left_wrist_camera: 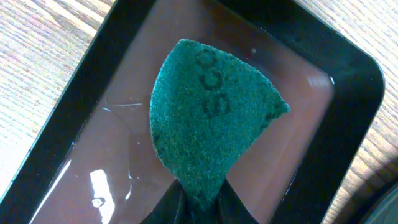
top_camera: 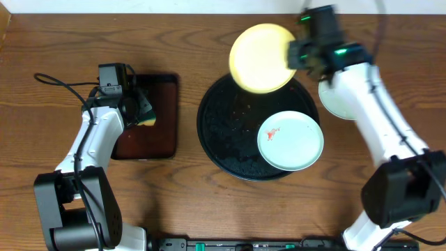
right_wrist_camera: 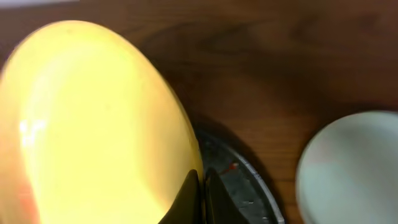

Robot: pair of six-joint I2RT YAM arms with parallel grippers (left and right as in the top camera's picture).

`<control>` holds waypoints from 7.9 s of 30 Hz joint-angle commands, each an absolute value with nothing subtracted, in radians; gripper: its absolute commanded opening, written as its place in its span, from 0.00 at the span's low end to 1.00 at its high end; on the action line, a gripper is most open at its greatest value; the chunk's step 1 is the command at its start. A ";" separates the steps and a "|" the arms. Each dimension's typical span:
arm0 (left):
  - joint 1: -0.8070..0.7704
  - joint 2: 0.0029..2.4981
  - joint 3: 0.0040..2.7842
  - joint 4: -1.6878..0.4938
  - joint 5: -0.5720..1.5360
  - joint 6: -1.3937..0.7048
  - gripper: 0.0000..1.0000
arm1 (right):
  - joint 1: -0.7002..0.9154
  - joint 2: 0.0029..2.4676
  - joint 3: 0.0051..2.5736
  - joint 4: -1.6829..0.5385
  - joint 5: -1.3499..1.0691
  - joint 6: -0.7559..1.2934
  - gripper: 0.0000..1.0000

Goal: Clean dirty plates on tray and stack at the side
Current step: 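Place the yellow plate onto the green plate at the right side, then grasp the stained pale green plate rim and pull it to tray centre, then bring the sponge from the rectangular tray onto the stained green plate, then scrub the green plate with the sponge while the right gripper holds it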

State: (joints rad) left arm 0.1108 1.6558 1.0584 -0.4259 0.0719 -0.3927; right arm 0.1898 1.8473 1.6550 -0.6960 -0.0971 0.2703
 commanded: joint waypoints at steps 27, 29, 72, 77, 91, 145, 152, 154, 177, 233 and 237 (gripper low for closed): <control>0.115 1.659 1.051 -0.433 0.060 -0.402 0.08 | -0.365 1.820 1.425 -0.728 -0.042 0.480 0.01; 0.115 1.659 1.051 -0.433 0.060 -0.402 0.08 | -0.364 1.820 1.383 -0.689 -0.047 0.495 0.02; 0.115 1.659 1.051 -0.426 0.060 -0.402 0.08 | 0.296 1.551 1.072 -1.153 0.110 0.933 0.58; 0.115 1.659 1.051 -0.426 0.060 -0.402 0.08 | 0.296 1.551 0.971 -1.032 0.072 0.946 0.58; 0.115 1.659 1.051 -0.426 0.060 -0.402 0.08 | 0.296 1.551 0.899 -0.881 0.052 0.946 0.33; -0.541 1.924 1.058 0.068 0.193 -0.746 0.08 | 0.253 1.882 1.069 -0.371 -0.218 0.448 0.01; -0.540 1.963 1.057 -0.134 -0.179 -0.658 0.07 | 0.253 1.882 1.069 -0.377 -0.210 0.448 0.01; -0.540 1.956 1.063 -0.134 -0.261 -0.594 0.08 | 0.253 1.882 1.069 -0.382 -0.208 0.448 0.01; -0.549 1.826 1.062 0.005 0.281 -0.616 0.08 | 0.254 1.882 1.069 -0.410 -0.169 0.448 0.01; -0.582 2.001 1.077 0.226 0.228 -0.810 0.08 | 0.256 1.882 1.069 -0.435 -0.162 0.501 0.01; -0.577 2.050 1.077 0.258 0.198 -0.806 0.08 | 0.256 1.882 1.069 -0.437 -0.163 0.501 0.01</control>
State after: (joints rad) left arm -0.5838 2.0155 1.0813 0.2504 0.2161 -0.7914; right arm 0.2668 1.8717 1.0725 -0.4267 -0.2276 0.4892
